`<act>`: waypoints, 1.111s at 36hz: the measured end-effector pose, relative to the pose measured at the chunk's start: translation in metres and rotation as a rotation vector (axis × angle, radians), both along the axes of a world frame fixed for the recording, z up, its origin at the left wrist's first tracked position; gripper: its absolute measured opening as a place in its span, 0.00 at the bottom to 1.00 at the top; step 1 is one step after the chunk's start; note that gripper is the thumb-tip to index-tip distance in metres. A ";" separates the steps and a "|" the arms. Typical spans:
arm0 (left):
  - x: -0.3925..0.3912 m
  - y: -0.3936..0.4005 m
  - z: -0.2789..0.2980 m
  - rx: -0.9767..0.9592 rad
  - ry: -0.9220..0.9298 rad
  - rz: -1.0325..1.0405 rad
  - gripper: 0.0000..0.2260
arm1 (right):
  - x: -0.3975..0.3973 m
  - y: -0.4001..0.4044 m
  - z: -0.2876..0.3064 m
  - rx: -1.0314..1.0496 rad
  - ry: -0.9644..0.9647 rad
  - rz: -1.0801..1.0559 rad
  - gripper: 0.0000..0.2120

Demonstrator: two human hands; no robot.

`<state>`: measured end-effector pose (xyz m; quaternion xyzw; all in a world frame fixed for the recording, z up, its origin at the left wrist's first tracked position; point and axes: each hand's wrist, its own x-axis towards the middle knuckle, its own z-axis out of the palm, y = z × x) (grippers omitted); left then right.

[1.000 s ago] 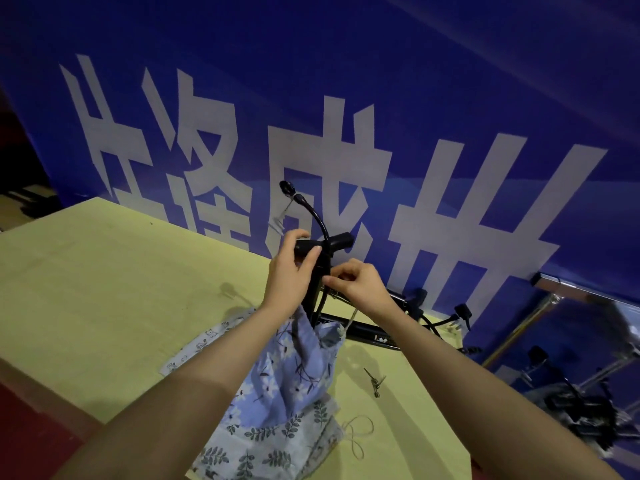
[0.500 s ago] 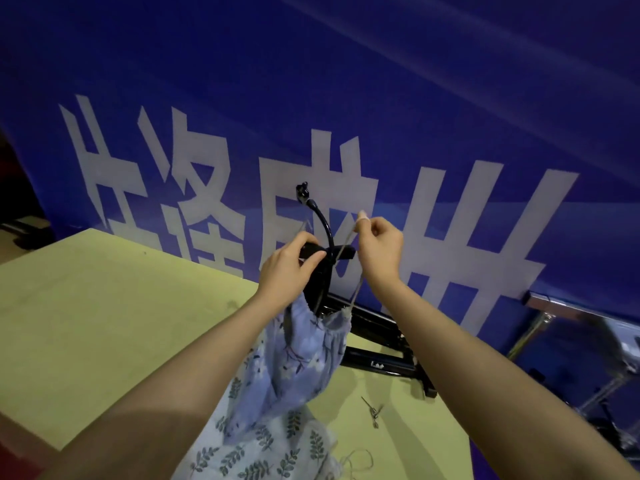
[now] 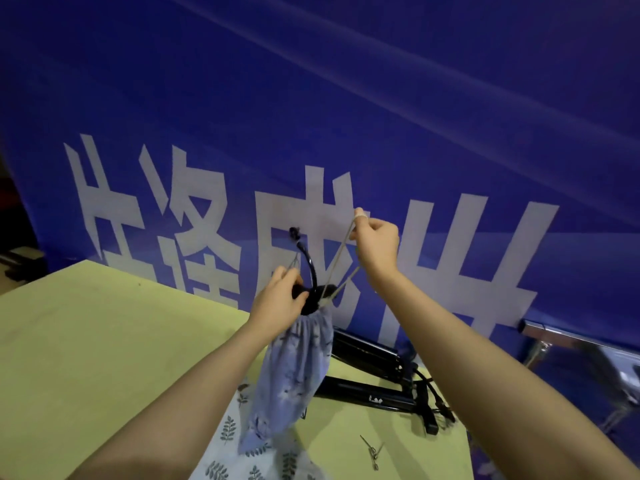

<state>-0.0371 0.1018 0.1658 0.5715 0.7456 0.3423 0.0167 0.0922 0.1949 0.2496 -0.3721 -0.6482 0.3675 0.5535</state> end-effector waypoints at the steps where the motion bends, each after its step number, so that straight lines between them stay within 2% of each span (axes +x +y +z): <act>1: 0.001 0.000 -0.003 -0.027 0.060 0.012 0.06 | -0.002 -0.002 -0.001 -0.004 -0.030 0.011 0.23; 3: 0.003 0.000 -0.005 -0.064 0.173 0.026 0.06 | -0.005 -0.008 -0.002 0.042 -0.086 0.030 0.24; 7: 0.016 -0.001 0.006 -0.117 0.473 0.004 0.13 | -0.014 -0.017 0.001 0.271 -0.208 0.046 0.25; 9: 0.020 0.000 0.007 -0.107 0.548 -0.016 0.15 | -0.019 -0.020 0.004 0.372 -0.243 0.065 0.24; 15: 0.024 0.000 0.003 -0.140 0.548 0.008 0.24 | -0.021 -0.024 0.003 0.444 -0.180 0.068 0.22; 17: 0.022 0.001 0.001 -0.127 0.567 0.059 0.23 | -0.019 -0.027 0.003 0.432 -0.143 0.067 0.22; 21: 0.016 0.003 -0.005 -0.022 0.422 0.123 0.17 | -0.019 -0.032 0.003 0.375 -0.062 0.074 0.22; 23: 0.015 0.001 -0.004 0.009 0.440 0.135 0.15 | -0.019 -0.035 0.002 0.362 -0.034 0.073 0.22; 28: 0.010 -0.001 0.001 -0.100 0.484 0.136 0.16 | -0.022 -0.039 0.004 0.375 -0.012 0.068 0.21; 34: 0.012 -0.007 0.002 -0.131 0.511 0.133 0.16 | -0.019 -0.039 0.004 0.414 -0.047 0.031 0.21; 40: 0.011 -0.011 0.007 -0.200 0.534 0.125 0.17 | -0.022 -0.041 0.001 0.363 -0.020 -0.042 0.19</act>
